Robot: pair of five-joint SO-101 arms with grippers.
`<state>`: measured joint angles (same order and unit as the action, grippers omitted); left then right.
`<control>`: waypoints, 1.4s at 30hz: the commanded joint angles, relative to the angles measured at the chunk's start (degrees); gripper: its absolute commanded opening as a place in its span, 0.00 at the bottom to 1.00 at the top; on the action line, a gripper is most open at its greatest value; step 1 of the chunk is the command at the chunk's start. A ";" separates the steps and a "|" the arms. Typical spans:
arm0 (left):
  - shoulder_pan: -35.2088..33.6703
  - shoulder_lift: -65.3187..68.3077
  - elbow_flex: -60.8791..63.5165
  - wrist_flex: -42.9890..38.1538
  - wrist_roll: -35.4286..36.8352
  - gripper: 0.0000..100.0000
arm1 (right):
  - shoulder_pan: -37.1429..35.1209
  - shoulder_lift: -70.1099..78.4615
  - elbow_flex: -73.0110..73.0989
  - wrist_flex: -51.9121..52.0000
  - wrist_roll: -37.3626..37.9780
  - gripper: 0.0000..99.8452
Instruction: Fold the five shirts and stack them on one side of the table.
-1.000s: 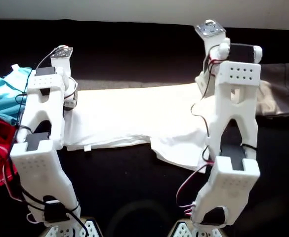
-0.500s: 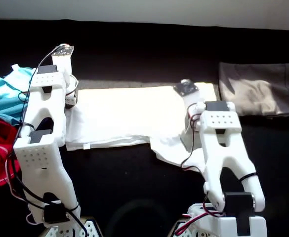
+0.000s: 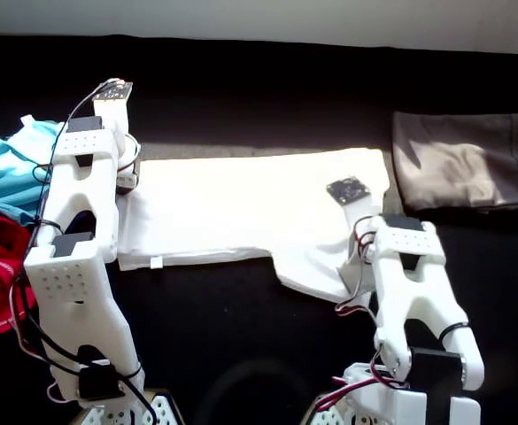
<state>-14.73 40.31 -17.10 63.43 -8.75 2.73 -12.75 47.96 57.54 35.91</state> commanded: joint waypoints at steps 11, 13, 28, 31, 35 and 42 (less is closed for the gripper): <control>0.31 0.22 -1.27 -0.26 0.26 0.01 | 6.73 -4.00 -2.07 3.74 4.92 0.01; 0.31 0.22 -1.27 -0.09 0.26 0.01 | 5.32 -6.29 -4.26 7.78 4.92 0.01; 0.66 0.57 -1.45 -0.09 0.26 0.01 | -17.63 -25.19 5.76 13.49 5.27 0.21; 0.66 0.66 -1.45 -0.09 0.26 0.01 | -17.63 -25.19 9.27 10.07 5.36 0.21; 0.66 0.66 -1.45 -0.09 0.26 0.01 | -17.63 -22.55 13.32 7.60 8.79 0.21; 0.66 0.66 -1.36 -0.09 0.26 0.01 | -12.44 -8.75 10.51 0.13 9.32 0.21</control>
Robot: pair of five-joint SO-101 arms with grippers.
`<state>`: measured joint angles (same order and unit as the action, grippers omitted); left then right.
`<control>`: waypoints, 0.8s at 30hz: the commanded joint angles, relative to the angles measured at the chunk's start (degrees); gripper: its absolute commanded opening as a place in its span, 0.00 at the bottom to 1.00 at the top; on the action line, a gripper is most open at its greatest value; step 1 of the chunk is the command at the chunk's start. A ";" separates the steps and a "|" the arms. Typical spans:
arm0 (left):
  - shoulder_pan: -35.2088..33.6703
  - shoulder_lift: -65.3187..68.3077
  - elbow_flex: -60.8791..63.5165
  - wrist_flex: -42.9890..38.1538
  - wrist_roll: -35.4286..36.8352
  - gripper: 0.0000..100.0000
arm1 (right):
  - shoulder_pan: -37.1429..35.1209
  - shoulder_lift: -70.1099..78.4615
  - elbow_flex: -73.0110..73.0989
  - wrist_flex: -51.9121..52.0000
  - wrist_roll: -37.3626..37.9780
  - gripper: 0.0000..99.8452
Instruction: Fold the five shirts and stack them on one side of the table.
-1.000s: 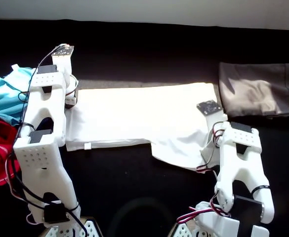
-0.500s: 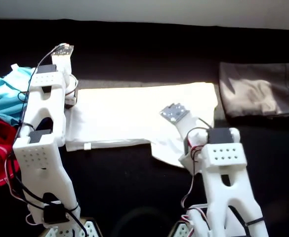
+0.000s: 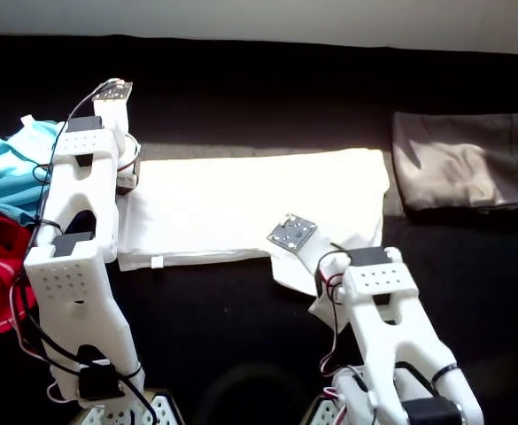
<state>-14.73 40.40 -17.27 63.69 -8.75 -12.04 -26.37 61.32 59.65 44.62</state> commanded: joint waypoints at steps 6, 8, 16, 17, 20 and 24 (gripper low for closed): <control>0.66 0.57 -1.19 -0.35 0.26 0.01 | 4.70 16.22 -9.98 -2.15 0.62 0.16; 0.66 0.57 -1.19 -0.35 0.26 0.01 | 5.41 19.03 -12.79 -1.98 0.62 0.09; 0.66 0.57 -1.19 -0.35 0.26 0.01 | 9.45 22.11 -22.11 0.84 0.62 0.01; 0.66 0.57 -1.19 -0.35 0.26 0.01 | 9.98 22.11 -24.57 2.51 0.62 0.01; 0.66 0.57 -1.19 -0.35 0.26 0.01 | 11.74 22.37 -34.15 7.08 0.62 0.01; 0.66 0.57 -1.19 -0.35 0.26 0.01 | 12.88 23.87 -45.41 7.96 0.44 0.01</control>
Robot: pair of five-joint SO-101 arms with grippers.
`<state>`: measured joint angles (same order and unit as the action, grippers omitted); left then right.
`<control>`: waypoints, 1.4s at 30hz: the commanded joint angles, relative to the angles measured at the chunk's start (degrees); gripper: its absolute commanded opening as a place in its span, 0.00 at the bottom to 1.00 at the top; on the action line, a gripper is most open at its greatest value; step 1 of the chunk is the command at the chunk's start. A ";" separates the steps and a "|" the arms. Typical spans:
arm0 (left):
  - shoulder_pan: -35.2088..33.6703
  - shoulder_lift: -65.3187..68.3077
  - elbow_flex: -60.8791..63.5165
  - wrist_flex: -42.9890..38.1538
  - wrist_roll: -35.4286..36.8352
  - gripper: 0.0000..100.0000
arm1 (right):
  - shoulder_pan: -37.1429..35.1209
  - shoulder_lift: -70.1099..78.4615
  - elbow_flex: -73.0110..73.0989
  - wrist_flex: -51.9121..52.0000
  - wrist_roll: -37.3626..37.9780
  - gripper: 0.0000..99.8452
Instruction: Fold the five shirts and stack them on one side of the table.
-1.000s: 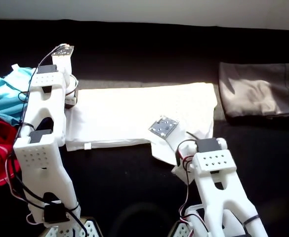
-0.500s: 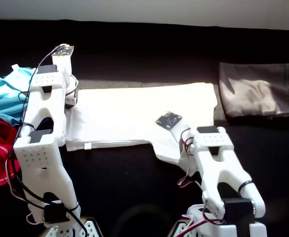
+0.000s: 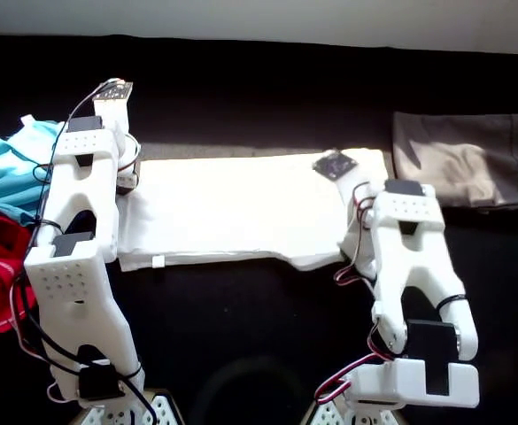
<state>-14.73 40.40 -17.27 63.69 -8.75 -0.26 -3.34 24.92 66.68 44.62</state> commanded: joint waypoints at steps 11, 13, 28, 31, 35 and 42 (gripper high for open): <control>0.66 0.57 -1.19 -0.35 0.26 0.01 | -3.56 28.70 -41.45 1.27 -7.56 0.01; 0.66 0.57 -1.19 -0.35 0.26 0.01 | -4.53 33.27 -47.16 1.36 -9.85 0.01; 0.66 0.57 -1.19 -0.35 0.26 0.01 | -5.93 41.01 -71.34 20.62 -21.63 0.20; 0.66 0.57 -1.19 -0.35 0.26 0.01 | -8.66 41.27 -73.27 28.09 -21.27 0.08; 0.66 0.57 -1.19 -0.35 0.26 0.01 | -9.89 41.98 -72.92 29.67 -21.19 0.02; 0.66 0.57 -1.19 -0.35 0.26 0.01 | -2.07 51.74 -73.54 21.23 -21.19 0.01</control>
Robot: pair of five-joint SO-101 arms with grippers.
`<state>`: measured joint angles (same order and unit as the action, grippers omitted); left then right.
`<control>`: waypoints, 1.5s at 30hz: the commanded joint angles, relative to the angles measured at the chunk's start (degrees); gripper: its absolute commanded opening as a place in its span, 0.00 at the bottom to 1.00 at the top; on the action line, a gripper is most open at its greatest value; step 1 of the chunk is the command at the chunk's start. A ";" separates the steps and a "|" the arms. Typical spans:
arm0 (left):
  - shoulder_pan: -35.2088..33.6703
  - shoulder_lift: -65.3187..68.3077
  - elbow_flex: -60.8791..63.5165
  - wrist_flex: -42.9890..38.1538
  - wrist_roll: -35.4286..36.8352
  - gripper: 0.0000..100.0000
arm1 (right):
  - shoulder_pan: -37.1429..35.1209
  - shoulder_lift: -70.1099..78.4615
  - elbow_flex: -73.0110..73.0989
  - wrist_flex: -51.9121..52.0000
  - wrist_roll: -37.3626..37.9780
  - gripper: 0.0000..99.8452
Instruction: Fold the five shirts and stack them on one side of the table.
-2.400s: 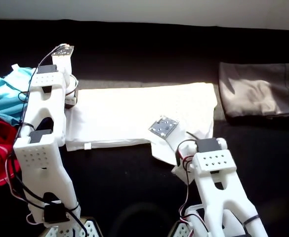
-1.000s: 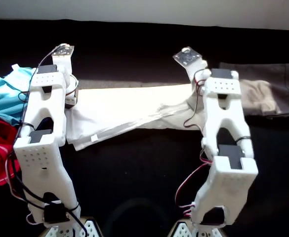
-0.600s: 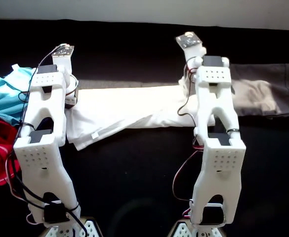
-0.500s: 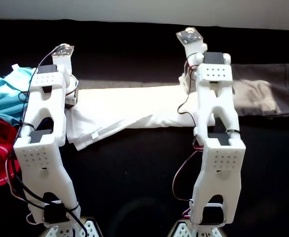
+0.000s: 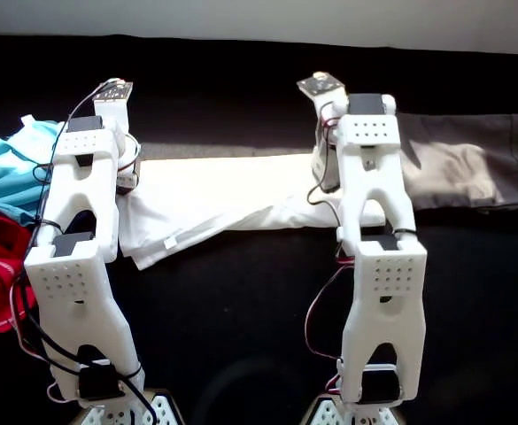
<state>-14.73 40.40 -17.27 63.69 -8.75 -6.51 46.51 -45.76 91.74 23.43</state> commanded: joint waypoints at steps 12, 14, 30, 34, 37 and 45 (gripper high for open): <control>0.66 0.57 -1.19 -0.35 0.26 0.01 | 2.42 -4.53 -2.95 -9.01 -0.44 0.01; 0.66 0.57 -1.19 -0.35 0.26 0.01 | -0.48 -7.25 -2.68 -6.55 -0.44 0.01; 0.57 0.57 -1.36 -0.26 0.26 0.01 | -18.42 -3.21 -6.02 -2.33 -11.43 0.01; -0.75 -1.19 -1.71 1.32 0.26 0.01 | -22.55 -3.12 -4.35 -4.18 -11.60 0.01; -2.86 -5.05 -2.86 5.45 0.26 0.01 | -24.22 -3.12 -1.19 -5.58 -11.60 0.01; -12.79 -6.64 -4.09 10.37 -0.09 0.01 | -26.07 -3.38 7.16 -4.09 -11.16 0.01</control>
<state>-23.52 35.82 -19.21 73.45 -8.84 -31.82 43.87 -39.43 86.64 12.09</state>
